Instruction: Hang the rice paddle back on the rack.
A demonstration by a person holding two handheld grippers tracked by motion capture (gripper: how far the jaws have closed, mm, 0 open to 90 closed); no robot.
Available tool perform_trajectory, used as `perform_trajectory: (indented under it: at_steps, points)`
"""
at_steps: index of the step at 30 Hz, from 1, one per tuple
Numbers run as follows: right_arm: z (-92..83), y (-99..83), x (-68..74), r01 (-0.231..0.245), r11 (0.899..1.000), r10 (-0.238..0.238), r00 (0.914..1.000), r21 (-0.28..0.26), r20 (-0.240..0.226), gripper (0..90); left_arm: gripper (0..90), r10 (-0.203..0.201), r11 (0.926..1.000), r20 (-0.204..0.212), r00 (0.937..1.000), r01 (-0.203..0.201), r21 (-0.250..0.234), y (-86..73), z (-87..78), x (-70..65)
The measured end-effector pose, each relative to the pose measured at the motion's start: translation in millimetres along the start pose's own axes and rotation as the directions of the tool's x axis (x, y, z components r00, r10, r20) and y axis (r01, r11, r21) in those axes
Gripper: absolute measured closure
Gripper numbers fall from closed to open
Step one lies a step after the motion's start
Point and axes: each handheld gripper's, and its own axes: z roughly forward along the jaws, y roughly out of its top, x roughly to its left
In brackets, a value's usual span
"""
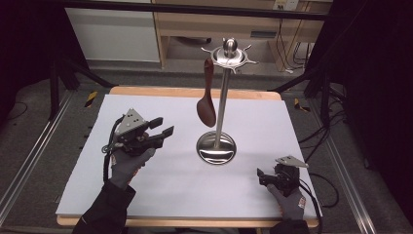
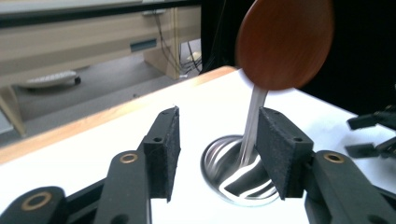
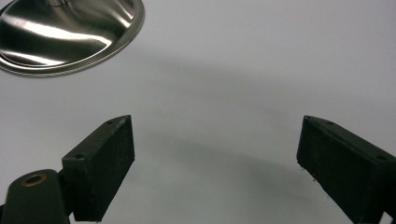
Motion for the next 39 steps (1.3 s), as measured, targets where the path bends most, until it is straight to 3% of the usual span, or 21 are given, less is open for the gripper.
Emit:
perform_trajectory:
  at_steps: [12, 18, 27, 30, 36, 39]
  points:
    - [0.6, -0.1, -0.9, 0.006, 1.0, -0.006, 1.0, 0.007, -0.001, 10.5, 42.7, -0.027, 0.9947, -0.046, 0.9986, 0.032, 0.098, -49.0, -4.2, 16.4]
    - [0.9, -0.5, -0.9, 0.011, 1.0, -0.011, 0.9999, 0.02, 0.002, 10.5, 40.7, -0.051, 0.987, -0.077, 0.9957, 0.062, 0.148, -74.7, -8.3, 28.1]
    - [2.0, -1.5, -1.0, 0.027, 0.999, -0.028, 0.9994, 0.041, 0.018, 9.0, 37.4, -0.111, 0.9721, -0.154, 0.9817, 0.14, 0.188, -112.1, -20.3, 48.9]
    - [2.2, -3.3, -3.4, -0.004, 0.999, 0.004, 1.0, 0.047, 0.003, 9.0, 36.4, -0.12, 0.9671, -0.185, 0.9755, 0.157, 0.2, -120.0, -26.1, 56.0]
    - [-0.6, -5.6, -12.5, -0.026, 0.999, 0.026, 0.9995, 0.039, 0.015, 8.5, 35.3, -0.138, 0.9611, -0.228, 0.9637, 0.186, 0.204, -131.7, -39.4, 66.9]
    - [0.0, -6.6, -14.4, -0.024, 0.999, 0.024, 0.9995, 0.042, 0.019, 8.2, 34.5, -0.115, 0.9585, -0.236, 0.9649, 0.17, 0.228, -136.6, -43.1, 69.3]
